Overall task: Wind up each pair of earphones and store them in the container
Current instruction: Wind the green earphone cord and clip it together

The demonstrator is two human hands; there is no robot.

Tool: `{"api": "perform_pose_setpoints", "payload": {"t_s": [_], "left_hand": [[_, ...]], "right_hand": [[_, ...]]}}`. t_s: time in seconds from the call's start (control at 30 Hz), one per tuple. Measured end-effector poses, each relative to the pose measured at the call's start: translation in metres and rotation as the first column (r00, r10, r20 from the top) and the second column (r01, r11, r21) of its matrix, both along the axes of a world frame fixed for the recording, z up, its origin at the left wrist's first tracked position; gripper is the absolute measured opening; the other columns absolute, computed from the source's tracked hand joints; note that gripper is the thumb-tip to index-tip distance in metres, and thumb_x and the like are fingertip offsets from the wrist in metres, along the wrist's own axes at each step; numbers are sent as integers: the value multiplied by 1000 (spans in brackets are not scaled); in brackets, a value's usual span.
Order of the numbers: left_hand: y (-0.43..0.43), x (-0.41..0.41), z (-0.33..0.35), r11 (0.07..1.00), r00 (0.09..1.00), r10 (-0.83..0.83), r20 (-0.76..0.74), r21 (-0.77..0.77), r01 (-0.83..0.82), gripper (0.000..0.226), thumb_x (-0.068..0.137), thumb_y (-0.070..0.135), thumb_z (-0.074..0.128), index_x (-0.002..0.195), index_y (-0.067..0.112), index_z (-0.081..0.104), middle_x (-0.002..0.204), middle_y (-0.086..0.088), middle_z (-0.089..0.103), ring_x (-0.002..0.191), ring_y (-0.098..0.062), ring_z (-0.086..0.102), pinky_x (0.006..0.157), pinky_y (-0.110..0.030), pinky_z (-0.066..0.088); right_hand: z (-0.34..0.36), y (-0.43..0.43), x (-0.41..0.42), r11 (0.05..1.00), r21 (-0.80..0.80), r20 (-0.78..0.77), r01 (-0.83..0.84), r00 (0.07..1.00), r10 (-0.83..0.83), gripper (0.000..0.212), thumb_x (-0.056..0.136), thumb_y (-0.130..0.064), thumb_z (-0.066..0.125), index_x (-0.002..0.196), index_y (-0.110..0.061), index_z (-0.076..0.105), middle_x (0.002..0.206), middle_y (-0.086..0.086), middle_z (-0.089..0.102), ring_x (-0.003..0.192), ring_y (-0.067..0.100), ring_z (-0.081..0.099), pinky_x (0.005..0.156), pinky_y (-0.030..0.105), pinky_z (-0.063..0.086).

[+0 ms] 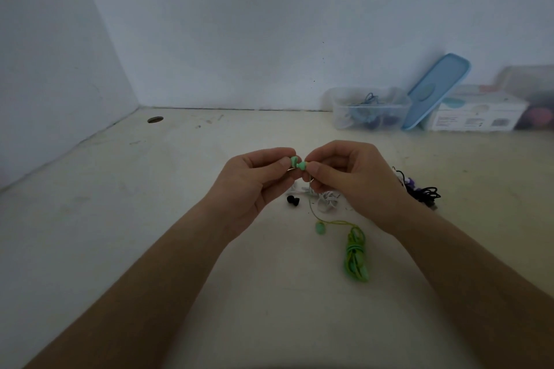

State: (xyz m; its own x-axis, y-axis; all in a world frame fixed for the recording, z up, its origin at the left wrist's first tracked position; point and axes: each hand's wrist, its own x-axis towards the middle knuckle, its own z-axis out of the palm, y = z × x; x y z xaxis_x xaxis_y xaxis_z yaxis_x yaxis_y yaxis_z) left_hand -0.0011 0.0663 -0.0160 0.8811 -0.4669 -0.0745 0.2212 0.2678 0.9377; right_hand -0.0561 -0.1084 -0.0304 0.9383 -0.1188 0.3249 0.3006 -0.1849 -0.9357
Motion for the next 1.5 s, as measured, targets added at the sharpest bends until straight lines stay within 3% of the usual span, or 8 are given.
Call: {"api": "perform_pose_setpoints", "payload": {"t_s": [0.23, 0.47, 0.67, 1.0, 1.17, 1.5], "left_hand": [[-1, 0, -3, 999, 998, -47, 38, 26, 46, 15, 92, 2, 59, 99, 6, 71, 94, -11, 76, 88, -18, 74, 82, -25, 59], [2, 0, -4, 997, 993, -45, 113, 67, 37, 19, 92, -4, 57, 97, 7, 72, 92, -12, 76, 87, -19, 74, 78, -22, 59], [4, 0, -5, 989, 982, -57, 180, 141, 32, 16, 80, 1, 69, 87, 13, 77, 95, -16, 76, 90, -25, 73, 80, -27, 58], [5, -2, -4, 978, 969, -103, 223, 201, 57, 18, 75, 0, 73, 76, 17, 79, 90, -16, 76, 86, -27, 74, 85, -31, 60], [6, -2, -4, 978, 969, -111, 221, 198, 67, 16, 64, 11, 75, 77, 20, 80, 91, -16, 76, 90, -30, 74, 89, -34, 58], [5, -1, -6, 980, 970, -78, 231, 199, 31, 14, 69, 9, 76, 78, 18, 80, 92, -17, 76, 90, -29, 73, 86, -33, 58]], "right_hand": [[-2, -2, 1, 1000, 8, -6, 29, 1000, -29, 6, 90, -4, 68, 93, -9, 72, 78, 13, 75, 65, 23, 68, 69, 33, 59], [-2, -1, 1, 999, 20, -25, 44, 999, -43, 6, 91, -4, 67, 94, -6, 72, 78, 13, 75, 64, 22, 66, 69, 33, 59], [-1, -4, 0, 1000, 10, -48, 3, 999, -2, 7, 92, -3, 66, 95, -5, 72, 77, 12, 74, 63, 19, 64, 65, 27, 55], [1, -9, -2, 995, 27, -91, -93, 991, 95, 13, 92, 1, 63, 96, -5, 73, 78, 12, 74, 61, 13, 63, 62, 21, 54], [0, -9, -2, 995, 22, -88, -93, 992, 94, 10, 91, 2, 64, 98, -1, 72, 82, 18, 74, 63, 16, 64, 62, 23, 55], [-2, -5, 0, 999, -50, -19, -20, 1000, 19, 5, 89, -3, 69, 94, -3, 72, 79, 15, 75, 64, 24, 66, 68, 33, 59]]}}
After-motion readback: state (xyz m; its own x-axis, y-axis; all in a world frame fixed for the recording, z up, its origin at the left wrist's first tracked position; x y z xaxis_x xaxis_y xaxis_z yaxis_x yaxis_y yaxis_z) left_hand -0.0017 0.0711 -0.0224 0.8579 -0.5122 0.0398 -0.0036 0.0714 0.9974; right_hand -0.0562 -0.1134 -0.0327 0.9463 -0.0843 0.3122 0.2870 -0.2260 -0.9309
